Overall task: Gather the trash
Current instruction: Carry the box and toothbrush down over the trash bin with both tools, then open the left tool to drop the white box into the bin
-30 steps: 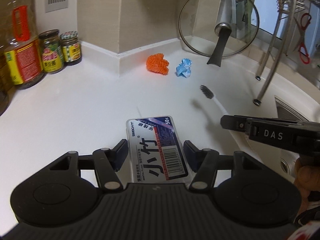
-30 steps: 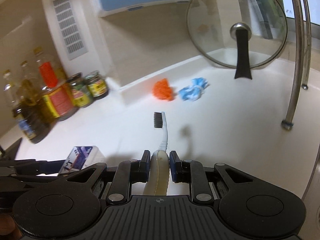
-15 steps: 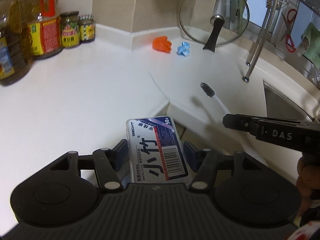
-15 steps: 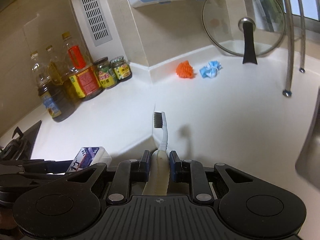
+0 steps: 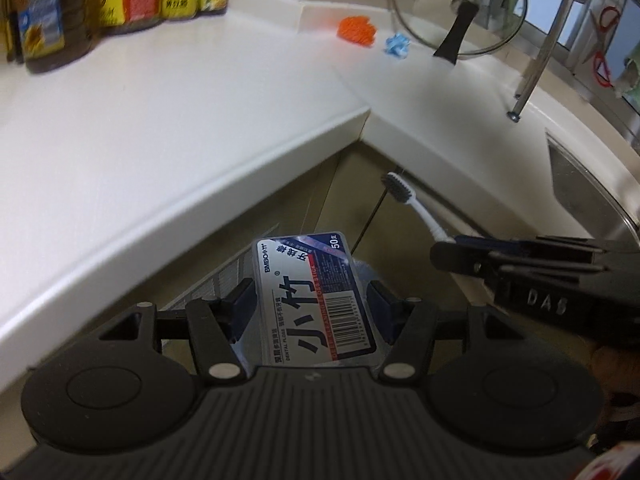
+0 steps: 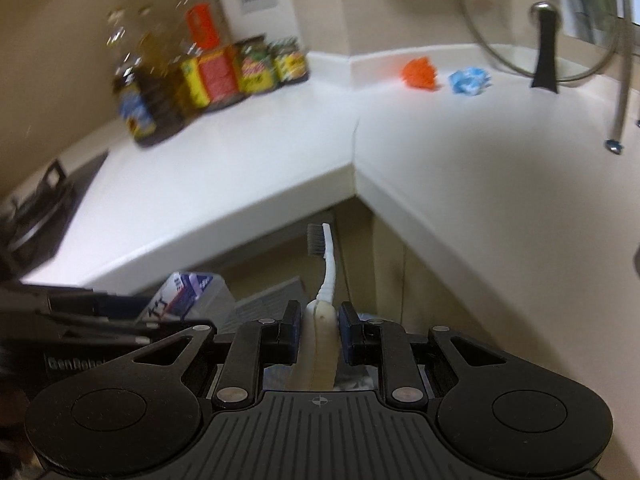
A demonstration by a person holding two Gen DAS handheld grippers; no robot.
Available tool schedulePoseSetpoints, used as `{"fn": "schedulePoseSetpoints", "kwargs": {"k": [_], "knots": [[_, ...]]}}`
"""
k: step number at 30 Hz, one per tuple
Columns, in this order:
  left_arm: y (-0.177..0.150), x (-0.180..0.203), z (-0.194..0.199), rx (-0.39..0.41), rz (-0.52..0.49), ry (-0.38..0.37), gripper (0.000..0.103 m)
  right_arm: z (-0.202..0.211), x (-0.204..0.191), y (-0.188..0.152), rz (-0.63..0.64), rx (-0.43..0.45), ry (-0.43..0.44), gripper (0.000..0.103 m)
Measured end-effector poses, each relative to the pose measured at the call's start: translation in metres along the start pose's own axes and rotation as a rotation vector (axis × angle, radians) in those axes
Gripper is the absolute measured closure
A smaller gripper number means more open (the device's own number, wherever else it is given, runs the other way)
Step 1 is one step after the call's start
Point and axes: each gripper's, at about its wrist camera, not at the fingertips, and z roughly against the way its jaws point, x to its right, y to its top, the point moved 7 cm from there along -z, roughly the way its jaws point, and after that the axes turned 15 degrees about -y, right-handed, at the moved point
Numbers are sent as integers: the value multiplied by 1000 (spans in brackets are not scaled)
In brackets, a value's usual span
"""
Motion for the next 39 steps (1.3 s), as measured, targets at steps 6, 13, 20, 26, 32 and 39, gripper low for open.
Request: {"fn": "schedulePoseSetpoints", "kwargs": {"k": [6, 13, 20, 26, 32, 39], "knots": [[-23, -7, -19, -42, 32, 25, 45, -19, 5, -26, 25, -41, 14, 83], [-46, -17, -46, -83, 66, 50, 45, -42, 19, -47, 31, -77, 1, 83], [-59, -26, -77, -112, 74, 85, 45, -71, 26, -68, 42, -115, -2, 83], [-67, -36, -100, -136, 91, 89, 45, -93, 26, -78, 68, -130, -6, 82], [-67, -44, -114, -150, 117, 86, 45, -105, 25, -83, 78, -152, -2, 82], [-68, -46, -125, -171, 121, 81, 45, -110, 24, -83, 76, -163, 1, 82]]}}
